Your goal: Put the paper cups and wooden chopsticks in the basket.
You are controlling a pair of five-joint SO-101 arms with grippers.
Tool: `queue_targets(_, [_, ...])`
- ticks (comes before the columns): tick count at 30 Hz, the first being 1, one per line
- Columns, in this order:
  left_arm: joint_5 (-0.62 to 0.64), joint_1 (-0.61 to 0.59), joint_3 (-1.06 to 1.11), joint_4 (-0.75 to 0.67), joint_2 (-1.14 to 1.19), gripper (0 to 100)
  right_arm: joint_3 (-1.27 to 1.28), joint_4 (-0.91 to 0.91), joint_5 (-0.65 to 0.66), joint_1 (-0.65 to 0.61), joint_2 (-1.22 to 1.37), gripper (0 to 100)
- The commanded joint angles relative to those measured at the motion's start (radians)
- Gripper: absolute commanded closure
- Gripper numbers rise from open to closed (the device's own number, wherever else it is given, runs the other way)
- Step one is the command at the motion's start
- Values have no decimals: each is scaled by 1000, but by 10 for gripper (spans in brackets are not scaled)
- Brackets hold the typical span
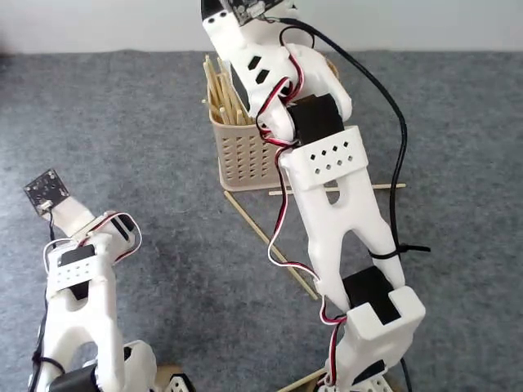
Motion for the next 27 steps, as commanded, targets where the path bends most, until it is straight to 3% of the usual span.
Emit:
queue_targets(1, [-11,-3,-25,-18,-28,811,-52,-36,-14,7,-64,991])
queue_targets(10, [-11,-3,-25,-18,-28,811,-52,-45,-15,10,-64,991])
queue_targets(17, [-11,-3,-25,-18,-28,811,-52,62,-46,33,-61,991])
queue_targets(27, [-11,-3,-25,-18,-28,811,-54,-4,-80,25,-122,991])
